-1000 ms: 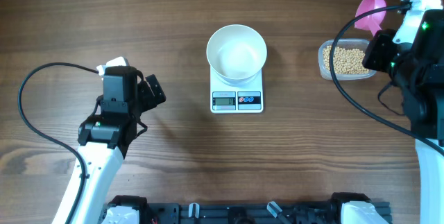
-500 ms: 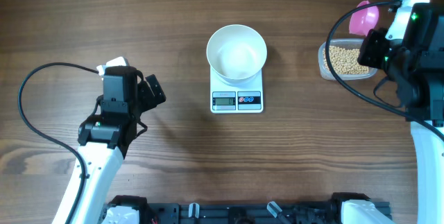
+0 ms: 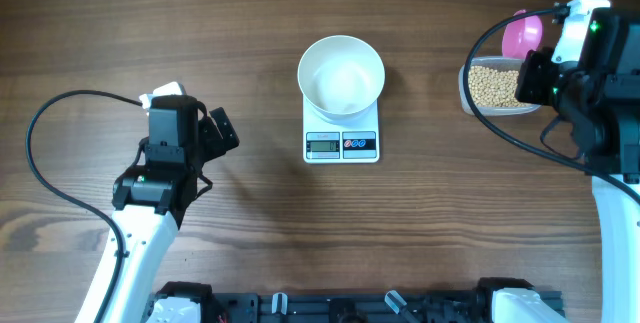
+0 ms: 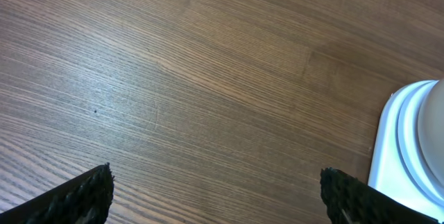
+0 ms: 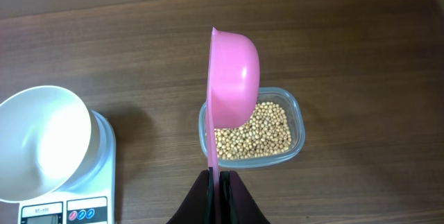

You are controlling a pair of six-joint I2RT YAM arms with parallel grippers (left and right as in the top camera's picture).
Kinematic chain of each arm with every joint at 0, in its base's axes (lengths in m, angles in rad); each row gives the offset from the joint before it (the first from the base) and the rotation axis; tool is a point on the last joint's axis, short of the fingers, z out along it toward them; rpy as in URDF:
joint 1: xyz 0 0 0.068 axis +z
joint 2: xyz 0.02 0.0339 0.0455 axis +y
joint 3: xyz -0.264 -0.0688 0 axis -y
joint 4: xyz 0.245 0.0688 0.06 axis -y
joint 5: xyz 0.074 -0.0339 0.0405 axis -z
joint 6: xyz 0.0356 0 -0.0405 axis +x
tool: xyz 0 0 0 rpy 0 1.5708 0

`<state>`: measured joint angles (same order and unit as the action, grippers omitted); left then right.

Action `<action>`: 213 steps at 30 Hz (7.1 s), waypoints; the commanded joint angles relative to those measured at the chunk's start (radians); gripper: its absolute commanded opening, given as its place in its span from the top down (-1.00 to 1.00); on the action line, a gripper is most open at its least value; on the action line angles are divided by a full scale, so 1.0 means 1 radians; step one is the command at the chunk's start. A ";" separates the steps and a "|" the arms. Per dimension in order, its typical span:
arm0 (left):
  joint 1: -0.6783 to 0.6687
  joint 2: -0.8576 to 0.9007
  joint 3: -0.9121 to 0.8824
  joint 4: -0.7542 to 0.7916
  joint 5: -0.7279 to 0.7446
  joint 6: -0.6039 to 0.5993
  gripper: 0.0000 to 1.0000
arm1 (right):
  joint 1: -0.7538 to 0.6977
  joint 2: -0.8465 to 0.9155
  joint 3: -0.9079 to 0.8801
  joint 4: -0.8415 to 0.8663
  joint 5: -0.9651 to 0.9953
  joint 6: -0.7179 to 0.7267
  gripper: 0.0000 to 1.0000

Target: Scoop item into bowl and weigh 150g on scale

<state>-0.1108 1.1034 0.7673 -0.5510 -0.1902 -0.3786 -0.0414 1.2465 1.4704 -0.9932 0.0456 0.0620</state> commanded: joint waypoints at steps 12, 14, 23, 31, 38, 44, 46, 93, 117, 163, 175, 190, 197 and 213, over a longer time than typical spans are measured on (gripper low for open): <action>0.007 0.005 -0.002 0.000 -0.013 0.008 -1.00 | -0.007 0.006 0.008 0.050 0.007 0.071 0.91; 0.007 0.005 -0.002 0.000 -0.013 0.008 -1.00 | -0.007 0.006 0.008 0.056 0.006 0.072 0.91; 0.007 0.005 -0.002 0.031 0.197 0.004 -1.00 | -0.007 0.006 0.008 0.053 0.006 0.072 0.91; 0.025 -0.033 -0.002 -0.069 0.763 0.309 -1.00 | -0.007 0.006 0.008 0.016 0.007 0.072 0.92; 0.166 -0.166 -0.002 -0.167 0.768 0.375 -1.00 | -0.007 0.006 0.008 0.016 0.006 0.072 0.91; 0.241 -0.358 -0.002 -0.234 0.874 0.375 -1.00 | -0.007 0.006 0.008 0.013 0.006 0.072 0.91; 0.230 -0.375 -0.002 -0.268 0.874 0.385 -1.00 | -0.007 0.006 0.008 0.015 0.006 0.072 0.91; -0.274 -0.522 0.002 -0.476 0.089 -0.309 -0.99 | -0.006 0.006 0.008 0.029 0.006 0.071 0.91; -0.273 -0.179 0.030 -0.297 0.386 0.200 -1.00 | -0.006 0.006 0.008 0.058 0.006 0.072 0.91; -0.274 0.010 0.029 0.058 0.470 0.213 -1.00 | -0.007 0.006 0.008 0.056 0.006 0.069 0.92; -0.280 0.043 0.029 -0.026 0.470 0.215 -0.92 | -0.006 0.006 0.008 0.058 0.006 0.069 0.91; -0.391 0.063 0.029 -0.014 0.423 0.248 -0.99 | -0.006 0.006 0.008 0.062 0.006 0.071 0.91; -0.419 0.063 0.029 -0.014 0.352 0.243 -1.00 | -0.006 0.006 0.008 0.062 0.006 0.071 0.91; -0.420 0.063 0.029 -0.006 0.354 0.237 -1.00 | -0.006 0.006 0.008 0.061 0.006 0.072 0.91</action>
<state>-0.5251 1.1606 0.7753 -0.5674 0.1322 -0.1539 -0.0414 1.2465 1.4704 -0.9398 0.0460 0.1196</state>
